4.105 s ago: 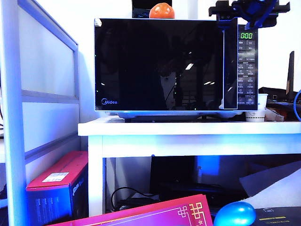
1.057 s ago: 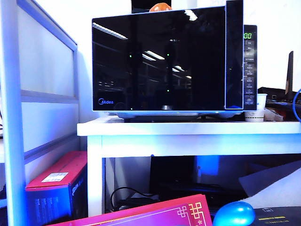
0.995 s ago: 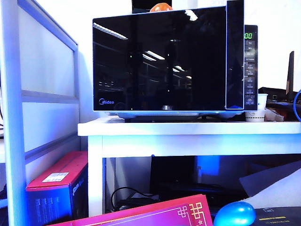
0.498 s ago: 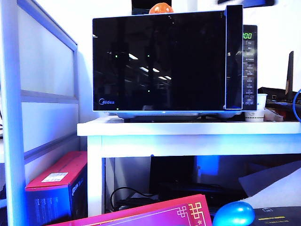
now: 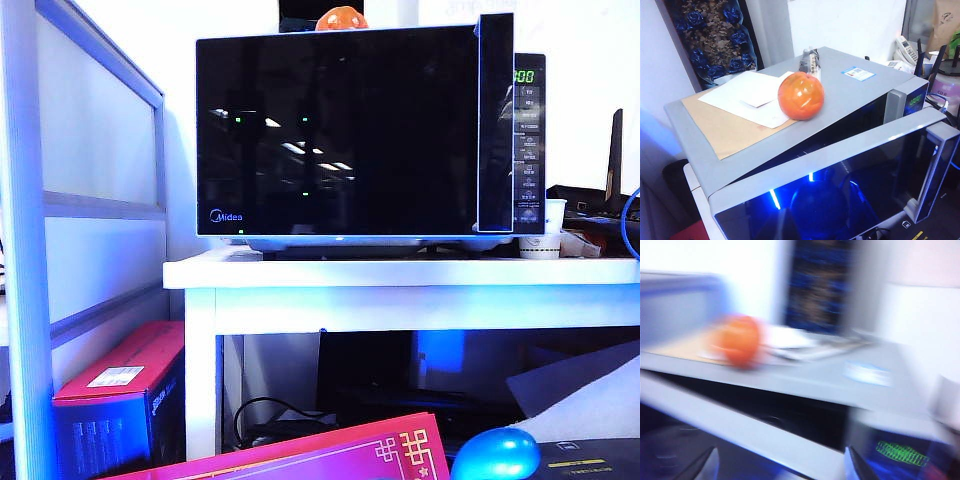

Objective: Open the microwave door, place the orange inside the microwave, then close the microwave door.

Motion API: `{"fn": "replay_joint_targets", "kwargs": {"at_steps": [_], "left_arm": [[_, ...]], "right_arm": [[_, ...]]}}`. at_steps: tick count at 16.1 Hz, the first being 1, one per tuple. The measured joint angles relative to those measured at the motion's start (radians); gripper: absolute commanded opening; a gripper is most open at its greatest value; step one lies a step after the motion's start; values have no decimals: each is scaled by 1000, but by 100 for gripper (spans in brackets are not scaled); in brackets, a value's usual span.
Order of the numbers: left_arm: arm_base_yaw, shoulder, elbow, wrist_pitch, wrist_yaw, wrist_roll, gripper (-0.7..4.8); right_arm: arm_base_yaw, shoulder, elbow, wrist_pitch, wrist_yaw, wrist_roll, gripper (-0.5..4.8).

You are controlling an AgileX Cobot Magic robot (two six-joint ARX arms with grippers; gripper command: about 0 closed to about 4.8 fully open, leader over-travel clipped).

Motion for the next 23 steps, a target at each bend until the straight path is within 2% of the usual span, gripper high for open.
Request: {"fn": "replay_joint_targets", "kwargs": {"at_steps": [2, 3, 7, 11, 13, 15, 18, 20, 22, 23], "left_arm": [[0, 1, 0, 0, 0, 0, -5], [0, 1, 0, 0, 0, -1, -5], [0, 1, 0, 0, 0, -2, -5], [0, 2, 0, 0, 0, -2, -5], [0, 2, 0, 0, 0, -2, -5], [0, 2, 0, 0, 0, -2, -5], [0, 4, 0, 0, 0, -2, -5], [1, 5, 0, 0, 0, -2, -5], [-3, 12, 0, 0, 2, -3, -5], [0, 10, 0, 0, 1, -3, -5]], "right_arm": [[1, 36, -1, -41, 94, -11, 333], [1, 67, -1, -54, 97, -12, 333], [0, 169, -2, -60, -11, 42, 333], [-8, 156, -6, -56, -138, 60, 333], [-12, 96, 4, -146, -236, 69, 333], [-12, 50, 4, -212, -256, 73, 333], [8, -123, 44, -52, -281, 59, 332], [0, -145, 45, -31, -189, 23, 332], [0, -82, 33, -85, -50, 7, 332], [0, -57, 35, -88, -47, 7, 332]]}}
